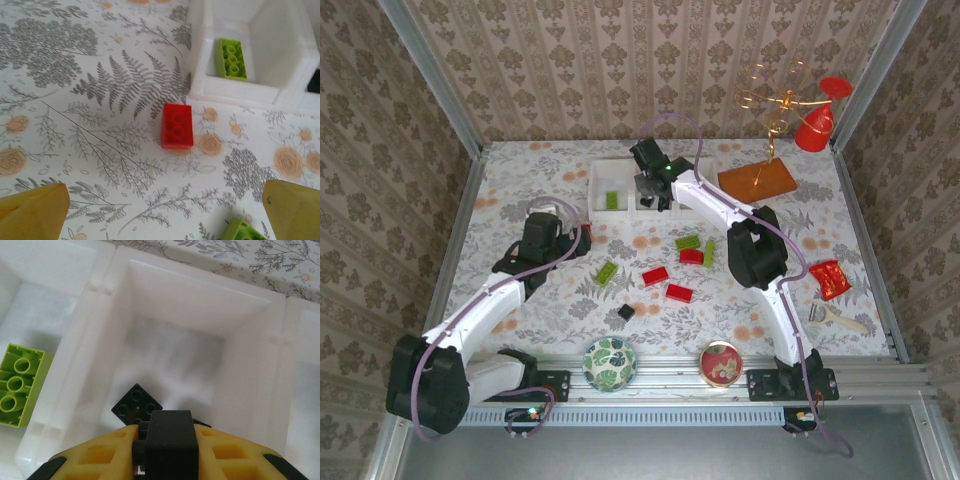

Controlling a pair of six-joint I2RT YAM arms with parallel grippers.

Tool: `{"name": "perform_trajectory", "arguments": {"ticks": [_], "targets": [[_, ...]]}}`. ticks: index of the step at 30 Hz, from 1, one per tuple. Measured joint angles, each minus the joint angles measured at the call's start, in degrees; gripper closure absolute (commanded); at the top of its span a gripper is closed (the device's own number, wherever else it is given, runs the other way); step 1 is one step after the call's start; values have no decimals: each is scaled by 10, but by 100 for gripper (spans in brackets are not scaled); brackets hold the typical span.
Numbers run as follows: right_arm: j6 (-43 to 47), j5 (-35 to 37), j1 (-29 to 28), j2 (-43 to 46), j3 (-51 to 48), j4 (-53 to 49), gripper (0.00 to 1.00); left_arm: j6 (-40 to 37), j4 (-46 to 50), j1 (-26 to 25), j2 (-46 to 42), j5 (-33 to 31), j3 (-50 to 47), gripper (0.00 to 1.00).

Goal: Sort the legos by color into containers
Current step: Place the lego in the container.

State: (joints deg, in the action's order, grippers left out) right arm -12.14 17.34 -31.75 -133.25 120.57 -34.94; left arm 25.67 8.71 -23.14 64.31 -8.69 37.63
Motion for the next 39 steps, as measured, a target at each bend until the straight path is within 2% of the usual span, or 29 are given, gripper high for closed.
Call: {"name": "perform_trajectory", "arguments": {"ticks": [5,9,16,26,30,32,39], "targets": [[1,1,5,0,12,0,55,-10,16,-32,-5,1,-4,0],[2,2,6,0,13,0,53,-18,25,-58,-5,4,-5,0],[0,0,6,9,2,-1,44,-30,45,-76,-4,10,-5,2],[-25,-15,0,151,-138,5,12,-44,82,-91,12,28,-5,8],[-43,-15,-5,215,-207,12,3,-50,91,-102,34,32,-5,11],[-50,-15,-8,242,-241,16,0,-54,92,-106,48,34,-5,12],[-81,-15,-12,325,-362,21,0,-67,93,-121,102,38,2,18]]}}
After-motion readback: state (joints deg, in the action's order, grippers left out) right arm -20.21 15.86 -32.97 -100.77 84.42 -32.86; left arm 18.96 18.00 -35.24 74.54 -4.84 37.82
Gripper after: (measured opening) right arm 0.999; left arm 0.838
